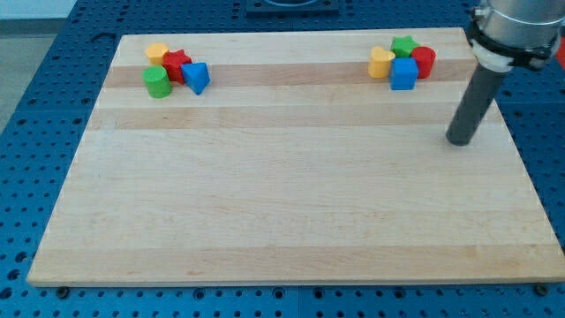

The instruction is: Move your arm towards the top center

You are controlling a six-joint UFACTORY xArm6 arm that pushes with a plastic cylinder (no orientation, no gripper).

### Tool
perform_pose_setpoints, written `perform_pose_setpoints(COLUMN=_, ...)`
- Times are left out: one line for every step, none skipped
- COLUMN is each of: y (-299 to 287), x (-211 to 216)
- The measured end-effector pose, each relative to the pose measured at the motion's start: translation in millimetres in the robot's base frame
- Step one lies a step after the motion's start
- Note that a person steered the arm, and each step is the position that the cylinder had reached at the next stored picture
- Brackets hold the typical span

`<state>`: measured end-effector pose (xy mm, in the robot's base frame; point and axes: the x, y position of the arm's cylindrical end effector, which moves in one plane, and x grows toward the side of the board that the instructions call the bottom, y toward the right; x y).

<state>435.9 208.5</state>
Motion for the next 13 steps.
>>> perform_pose_setpoints(y=-66, x=5)
perform_pose_setpoints(y=-93, x=12)
perform_pose_setpoints(y=-93, x=12)
perform_pose_setpoints(y=-124, x=4)
perform_pose_setpoints(y=-179, x=-13)
perform_pose_setpoints(y=-191, x=-17)
perform_pose_setpoints(y=-215, x=-88)
perform_pose_setpoints(y=-217, x=-97)
perform_pose_setpoints(y=-217, x=-97)
perform_pose_setpoints(y=-216, x=-131)
perform_pose_setpoints(y=-216, x=-131)
perform_pose_setpoints(y=-266, x=-143)
perform_pose_setpoints(y=-273, x=-143)
